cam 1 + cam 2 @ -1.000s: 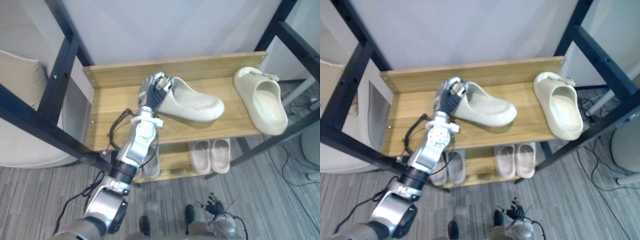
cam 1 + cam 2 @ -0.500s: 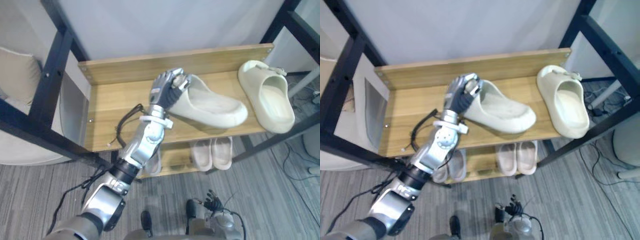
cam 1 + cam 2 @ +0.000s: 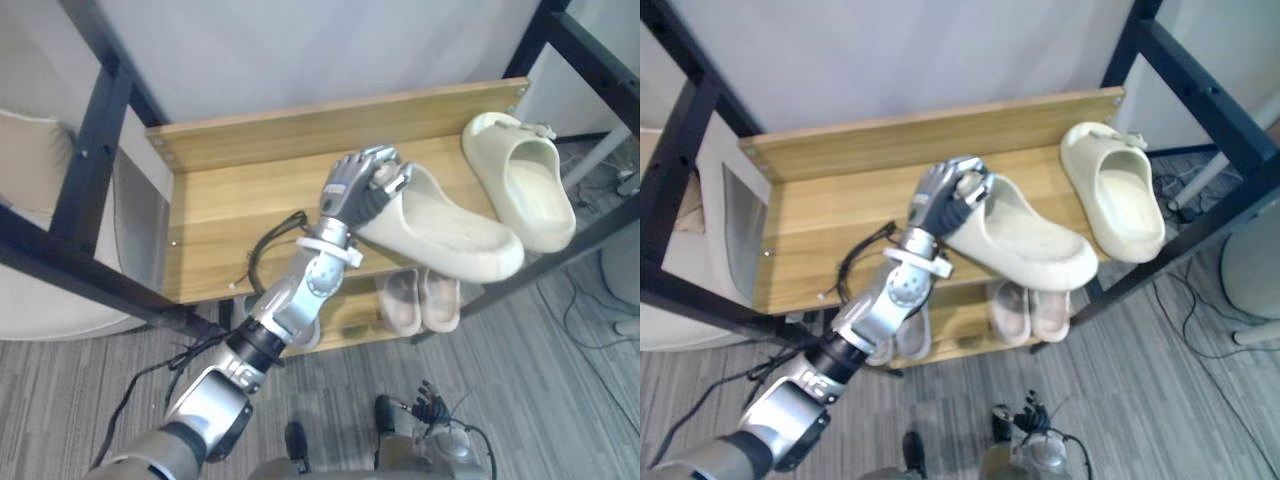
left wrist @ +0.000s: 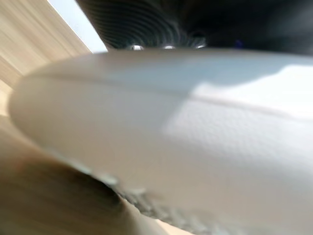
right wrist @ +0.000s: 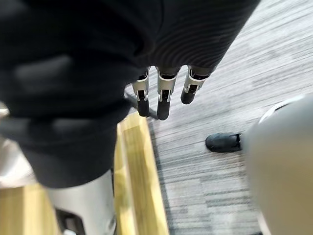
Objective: Organize the slippers on the shoe rack
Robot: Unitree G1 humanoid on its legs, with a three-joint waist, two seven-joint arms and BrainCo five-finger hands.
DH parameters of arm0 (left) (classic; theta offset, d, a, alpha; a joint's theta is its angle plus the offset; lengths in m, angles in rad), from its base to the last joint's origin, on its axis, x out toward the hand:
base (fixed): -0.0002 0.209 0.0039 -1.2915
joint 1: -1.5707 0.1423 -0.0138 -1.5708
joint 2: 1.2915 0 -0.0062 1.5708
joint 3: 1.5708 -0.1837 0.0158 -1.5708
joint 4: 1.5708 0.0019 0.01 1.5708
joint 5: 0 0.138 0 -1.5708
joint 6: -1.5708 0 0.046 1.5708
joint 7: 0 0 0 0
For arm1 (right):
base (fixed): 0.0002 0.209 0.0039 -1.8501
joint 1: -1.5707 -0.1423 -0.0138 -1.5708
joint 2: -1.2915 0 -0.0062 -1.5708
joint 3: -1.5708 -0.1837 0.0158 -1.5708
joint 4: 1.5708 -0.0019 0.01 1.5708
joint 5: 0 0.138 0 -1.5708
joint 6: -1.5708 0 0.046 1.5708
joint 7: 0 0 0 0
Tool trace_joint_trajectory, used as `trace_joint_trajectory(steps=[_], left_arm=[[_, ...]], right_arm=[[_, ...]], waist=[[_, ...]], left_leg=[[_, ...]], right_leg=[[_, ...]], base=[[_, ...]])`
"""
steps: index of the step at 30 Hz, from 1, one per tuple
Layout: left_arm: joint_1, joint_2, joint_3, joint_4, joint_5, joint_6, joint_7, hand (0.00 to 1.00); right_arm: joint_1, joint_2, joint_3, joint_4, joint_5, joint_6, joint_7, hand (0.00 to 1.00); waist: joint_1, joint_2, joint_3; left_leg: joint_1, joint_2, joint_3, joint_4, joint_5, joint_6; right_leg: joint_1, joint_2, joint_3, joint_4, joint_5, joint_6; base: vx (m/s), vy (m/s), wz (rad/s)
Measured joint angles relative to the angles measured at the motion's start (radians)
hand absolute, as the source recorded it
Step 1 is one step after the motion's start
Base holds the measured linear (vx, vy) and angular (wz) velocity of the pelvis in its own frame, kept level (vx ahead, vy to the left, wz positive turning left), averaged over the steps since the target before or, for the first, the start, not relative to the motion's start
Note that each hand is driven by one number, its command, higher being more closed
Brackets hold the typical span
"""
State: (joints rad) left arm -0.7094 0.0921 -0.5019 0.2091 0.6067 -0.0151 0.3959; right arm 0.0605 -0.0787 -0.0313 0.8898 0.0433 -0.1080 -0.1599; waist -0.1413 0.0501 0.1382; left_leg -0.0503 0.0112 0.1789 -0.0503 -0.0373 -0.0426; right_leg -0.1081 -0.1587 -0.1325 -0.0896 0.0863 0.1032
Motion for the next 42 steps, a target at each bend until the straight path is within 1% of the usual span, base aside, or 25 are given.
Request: trace_joint_trajectory(steps=[6, 10, 12, 17, 24, 25, 29, 36, 42], left_arm=[[-0.072, -0.001, -0.01, 0.059, 0.001, 0.003, 0.014, 1.0], [-0.101, 0.007, -0.007, 0.084, 0.005, 0.008, 0.017, 1.0], [-0.111, 0.011, 0.0, 0.088, 0.006, 0.011, 0.03, 1.0], [-0.126, 0.011, 0.008, 0.112, 0.008, 0.013, 0.036, 1.0], [-0.164, 0.013, 0.015, 0.141, 0.01, 0.018, 0.052, 1.0], [-0.174, 0.013, 0.015, 0.149, 0.01, 0.022, 0.054, 0.0], [-0.186, 0.014, 0.015, 0.163, 0.011, 0.022, 0.058, 0.0], [-0.208, 0.023, 0.015, 0.167, 0.012, 0.023, 0.071, 0.0], [-0.208, 0.031, 0.015, 0.169, 0.021, 0.024, 0.074, 0.0]], right_arm=[[-0.002, 0.001, -0.009, -0.005, 0.0, -0.004, -0.007, 0.0], [0.0, 0.012, -0.044, -0.006, 0.0, -0.004, -0.009, 0.0], [0.0, 0.02, -0.049, -0.009, 0.0, -0.005, -0.01, 0.0], [0.003, 0.034, -0.083, -0.009, 0.0, -0.009, -0.012, 0.0], [0.003, 0.035, -0.084, -0.011, 0.0, -0.01, -0.014, 0.0], [0.003, 0.035, -0.084, -0.011, 0.0, -0.01, -0.015, 0.0], [0.005, 0.037, -0.087, -0.014, 0.0, -0.019, -0.016, 0.0], [0.026, 0.04, -0.089, -0.049, 0.0, -0.02, -0.017, 0.0], [0.029, 0.052, -0.116, -0.049, 0.0, -0.021, -0.018, 0.0]], waist=[[-0.016, 0.004, 0.002], [-0.017, 0.004, 0.002], [-0.017, 0.004, 0.002], [-0.017, 0.004, 0.002], [-0.015, 0.004, 0.002], [-0.015, 0.004, 0.002], [-0.016, 0.004, 0.002], [-0.013, 0.004, 0.001], [-0.013, 0.004, 0.0]], left_leg=[[-0.004, -0.002, 0.004, 0.0, 0.0, 0.0], [-0.006, -0.001, 0.018, 0.0, -0.005, 0.0], [-0.011, -0.002, 0.03, 0.0, -0.008, 0.004], [-0.012, -0.003, 0.033, 0.0, -0.012, 0.005], [-0.02, -0.002, 0.046, -0.004, -0.012, 0.005], [-0.02, -0.002, 0.051, -0.006, -0.012, 0.005], [-0.02, -0.002, 0.057, -0.006, -0.015, 0.007], [-0.036, -0.003, 0.068, -0.005, -0.018, 0.007], [-0.033, -0.003, 0.071, -0.004, -0.018, 0.007]], right_leg=[[-0.014, 0.001, 0.021, 0.0, 0.002, -0.001], [-0.028, 0.003, 0.041, 0.0, 0.005, -0.002], [-0.041, 0.003, 0.058, 0.0, 0.011, 0.0], [-0.046, 0.003, 0.066, 0.0, 0.013, 0.001], [-0.066, 0.004, 0.081, 0.003, 0.015, 0.002], [-0.073, 0.005, 0.088, 0.01, 0.015, 0.002], [-0.079, 0.004, 0.097, 0.016, 0.015, 0.002], [-0.107, 0.004, 0.113, 0.028, 0.015, 0.002], [-0.105, 0.005, 0.117, 0.028, 0.017, 0.001]], base=[[0.0, -0.021, -0.1], [-0.02, -0.023, -0.15], [-0.04, -0.013, -0.21], [-0.03, -0.012, -0.05], [-0.01, -0.014, -0.05], [-0.01, -0.009, -0.15], [-0.01, -0.012, -0.06], [-0.02, -0.01, -0.05], [0.0, 0.0, 0.0]])
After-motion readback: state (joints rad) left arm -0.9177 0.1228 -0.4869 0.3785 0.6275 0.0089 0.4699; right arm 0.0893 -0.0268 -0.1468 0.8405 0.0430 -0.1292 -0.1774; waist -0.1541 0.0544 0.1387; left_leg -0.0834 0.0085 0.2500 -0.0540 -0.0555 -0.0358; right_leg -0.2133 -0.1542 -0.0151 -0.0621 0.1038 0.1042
